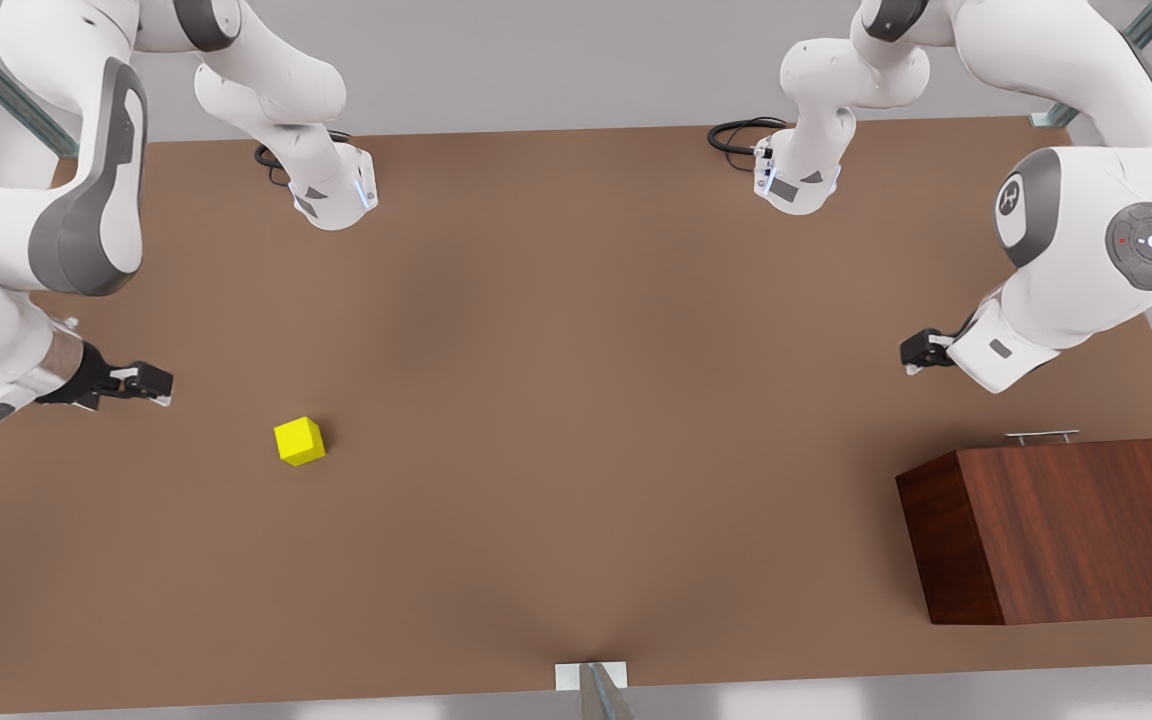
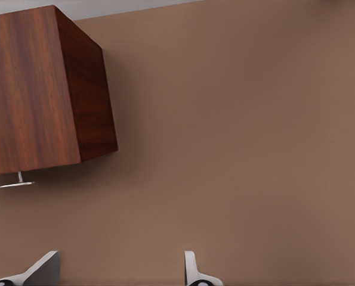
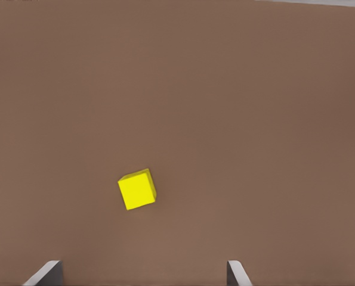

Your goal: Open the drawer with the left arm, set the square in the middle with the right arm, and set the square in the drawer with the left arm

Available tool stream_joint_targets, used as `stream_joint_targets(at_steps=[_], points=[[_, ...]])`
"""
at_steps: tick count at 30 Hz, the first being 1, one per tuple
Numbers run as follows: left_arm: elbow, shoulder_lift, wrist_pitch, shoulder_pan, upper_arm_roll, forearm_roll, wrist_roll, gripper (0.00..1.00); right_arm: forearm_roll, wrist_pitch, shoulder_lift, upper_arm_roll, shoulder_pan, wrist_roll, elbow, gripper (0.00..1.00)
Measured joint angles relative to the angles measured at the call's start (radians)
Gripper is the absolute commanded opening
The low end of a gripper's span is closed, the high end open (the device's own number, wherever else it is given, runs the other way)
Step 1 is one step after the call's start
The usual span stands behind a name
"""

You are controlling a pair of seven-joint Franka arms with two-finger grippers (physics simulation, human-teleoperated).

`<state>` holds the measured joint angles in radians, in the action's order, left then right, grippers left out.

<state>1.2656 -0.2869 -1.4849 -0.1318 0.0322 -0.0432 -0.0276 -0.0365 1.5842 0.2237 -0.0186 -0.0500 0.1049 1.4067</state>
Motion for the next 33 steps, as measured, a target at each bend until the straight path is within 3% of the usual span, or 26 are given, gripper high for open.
stream_joint_targets(at_steps=[3,8,14,18,23,33], points=[[0.046,0.009,-0.044,-0.001,0.003,-0.008,0.093,1.00,0.001,-0.019,0.016,0.002,0.003,-0.004,0.008,1.00],[0.493,0.226,-0.422,-0.011,0.116,-0.011,0.702,1.00,0.019,0.050,0.109,0.003,0.008,0.010,0.040,1.00],[0.756,0.250,-0.783,0.054,0.264,-0.003,0.969,1.00,0.022,0.320,0.099,0.022,0.010,0.042,0.383,1.00],[0.770,0.198,-0.840,0.004,0.267,0.033,1.035,1.00,0.021,0.432,0.117,0.022,0.037,0.108,0.477,1.00],[0.807,0.175,-0.911,0.046,0.304,0.090,1.043,1.00,0.023,0.730,0.195,0.014,0.034,0.268,0.609,1.00],[0.845,0.065,-1.126,0.107,0.327,0.305,1.039,1.00,0.021,0.802,0.234,0.012,0.064,0.320,0.646,1.00]])
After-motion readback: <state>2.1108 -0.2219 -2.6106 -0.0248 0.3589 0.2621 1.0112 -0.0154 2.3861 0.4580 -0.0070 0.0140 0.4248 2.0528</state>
